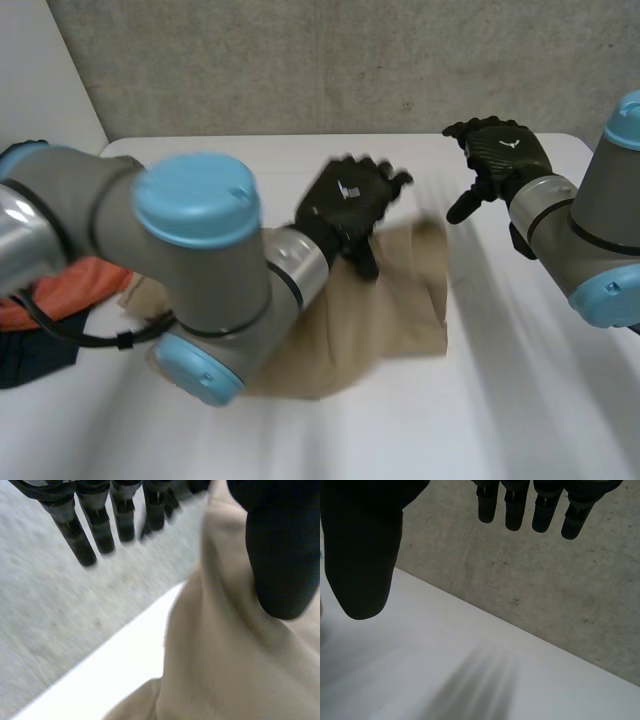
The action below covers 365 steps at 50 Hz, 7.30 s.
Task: Fold the laundry.
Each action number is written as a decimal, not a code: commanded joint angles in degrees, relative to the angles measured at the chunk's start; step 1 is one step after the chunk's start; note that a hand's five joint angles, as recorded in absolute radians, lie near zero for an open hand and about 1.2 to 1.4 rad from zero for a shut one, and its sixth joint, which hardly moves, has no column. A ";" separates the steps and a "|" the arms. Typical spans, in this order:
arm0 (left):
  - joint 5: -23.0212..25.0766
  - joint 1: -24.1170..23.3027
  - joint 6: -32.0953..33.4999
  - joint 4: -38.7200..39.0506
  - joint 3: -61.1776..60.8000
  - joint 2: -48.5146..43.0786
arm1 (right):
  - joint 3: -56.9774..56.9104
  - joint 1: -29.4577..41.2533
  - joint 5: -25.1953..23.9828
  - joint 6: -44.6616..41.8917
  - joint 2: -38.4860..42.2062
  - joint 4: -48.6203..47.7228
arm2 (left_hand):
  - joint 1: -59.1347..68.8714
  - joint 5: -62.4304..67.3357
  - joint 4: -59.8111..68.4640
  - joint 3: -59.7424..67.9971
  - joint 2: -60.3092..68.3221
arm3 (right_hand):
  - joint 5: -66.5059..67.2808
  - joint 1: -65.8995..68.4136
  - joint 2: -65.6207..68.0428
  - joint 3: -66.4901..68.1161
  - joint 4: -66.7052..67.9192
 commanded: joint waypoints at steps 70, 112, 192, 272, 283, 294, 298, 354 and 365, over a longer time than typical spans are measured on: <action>6.06 -6.99 1.34 4.09 9.85 -6.28 | -4.34 -6.71 9.49 -13.55 -3.25 4.69 | -1.57 -5.43 -4.85 -5.40 -5.15 | -2.75 -3.72 -2.46 -2.05 -2.03; 4.74 25.36 -15.27 -5.67 -28.39 6.65 | 25.54 19.74 6.15 -15.31 -2.55 -5.24 | 13.26 9.40 9.98 9.44 9.68 | 13.21 12.24 13.50 13.91 13.93; 0.08 21.40 -5.52 -0.58 -3.03 14.74 | 2.31 5.95 -5.26 -10.20 -6.16 -3.30 | 68.43 64.57 65.15 64.60 64.85 | 67.25 66.28 67.54 67.95 67.97; 0.60 25.18 12.59 -3.37 -30.84 15.59 | 14.29 3.31 -1.05 -22.77 -2.45 0.28 | 68.43 64.57 65.15 64.60 64.85 | 67.25 66.28 67.54 67.95 67.97; 3.24 23.51 17.77 -37.11 -37.43 34.23 | 21.75 0.06 -1.31 -52.91 -13.17 33.68 | 68.43 64.57 65.15 64.60 64.85 | 67.25 66.28 67.54 67.95 67.97; 0.97 22.10 18.56 -26.42 -34.81 26.61 | 19.57 -0.29 -3.95 -47.57 -11.61 26.40 | 68.43 64.57 65.15 64.60 64.85 | 67.25 66.28 67.54 67.95 67.97; -1.32 22.19 17.78 -20.00 -28.75 20.36 | 16.49 -0.29 -2.81 -43.97 -8.09 23.86 | 68.43 64.57 65.15 64.60 64.85 | 67.25 66.28 67.54 67.95 67.97; 3.33 25.00 3.53 -3.36 -30.30 14.53 | 3.11 1.73 1.94 -31.22 11.45 -2.11 | 68.43 64.57 65.15 64.60 64.85 | 67.25 66.28 67.54 67.95 67.97; 3.60 23.69 16.95 -31.28 -40.14 30.53 | 16.98 -0.90 2.12 -46.74 -4.72 28.29 | 68.43 64.57 65.15 64.60 64.85 | 67.25 66.28 67.54 67.95 67.97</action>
